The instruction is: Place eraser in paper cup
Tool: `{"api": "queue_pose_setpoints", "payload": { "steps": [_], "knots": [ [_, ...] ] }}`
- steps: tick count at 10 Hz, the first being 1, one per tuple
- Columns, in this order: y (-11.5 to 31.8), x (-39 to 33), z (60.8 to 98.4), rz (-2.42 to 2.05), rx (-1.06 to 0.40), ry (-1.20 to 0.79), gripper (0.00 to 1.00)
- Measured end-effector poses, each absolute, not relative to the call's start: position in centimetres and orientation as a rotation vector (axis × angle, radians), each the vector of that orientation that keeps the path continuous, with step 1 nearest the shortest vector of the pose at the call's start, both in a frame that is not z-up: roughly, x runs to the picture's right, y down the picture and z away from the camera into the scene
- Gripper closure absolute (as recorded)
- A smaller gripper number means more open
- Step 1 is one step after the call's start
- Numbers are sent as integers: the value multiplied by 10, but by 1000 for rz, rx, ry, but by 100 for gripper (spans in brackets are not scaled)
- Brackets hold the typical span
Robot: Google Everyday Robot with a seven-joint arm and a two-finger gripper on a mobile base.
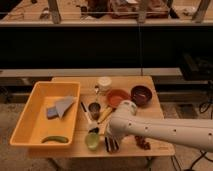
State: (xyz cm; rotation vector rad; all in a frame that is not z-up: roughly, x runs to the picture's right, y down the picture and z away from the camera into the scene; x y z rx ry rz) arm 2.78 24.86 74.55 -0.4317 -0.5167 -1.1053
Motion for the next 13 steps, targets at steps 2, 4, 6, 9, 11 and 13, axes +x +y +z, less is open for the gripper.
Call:
{"api": "queue_pose_setpoints", "payload": {
  "steps": [2, 4, 6, 9, 11, 13],
  "knots": [
    [244, 29, 739, -1109, -439, -515, 35],
    [243, 27, 738, -1107, -434, -518, 35],
    [243, 26, 739, -1106, -430, -520, 35],
    [244, 30, 745, -1069, -423, -508, 35],
    [242, 42, 745, -1019, -415, -480, 35],
    [241, 57, 745, -961, -440, -435, 35]
  ]
}}
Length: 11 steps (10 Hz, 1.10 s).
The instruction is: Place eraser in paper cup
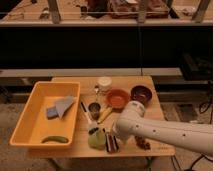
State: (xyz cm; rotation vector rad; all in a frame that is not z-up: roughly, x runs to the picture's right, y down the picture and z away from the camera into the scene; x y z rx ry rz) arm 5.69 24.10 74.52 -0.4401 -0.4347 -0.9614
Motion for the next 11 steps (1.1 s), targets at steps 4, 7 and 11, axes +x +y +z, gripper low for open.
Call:
{"api": "queue_pose_setpoints", "payload": {
  "steps": [4, 7, 11],
  "knots": [
    [248, 48, 756, -945, -499, -397, 35],
    [243, 45, 765, -940, -515, -358, 35],
    [234, 51, 779, -902, -498, -352, 35]
  ]
}}
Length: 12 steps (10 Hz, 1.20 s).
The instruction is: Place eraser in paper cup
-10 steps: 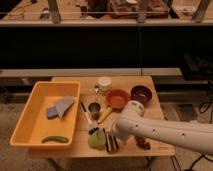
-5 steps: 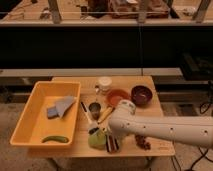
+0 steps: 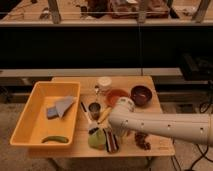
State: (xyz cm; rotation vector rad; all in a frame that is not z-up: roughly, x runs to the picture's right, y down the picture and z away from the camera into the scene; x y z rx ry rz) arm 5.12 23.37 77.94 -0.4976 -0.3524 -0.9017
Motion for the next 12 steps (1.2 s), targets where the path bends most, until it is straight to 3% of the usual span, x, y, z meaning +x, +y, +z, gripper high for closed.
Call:
{"api": "queue_pose_setpoints", "payload": {
  "steps": [12],
  "knots": [
    [234, 20, 807, -1037, -428, -441, 35]
  ]
}}
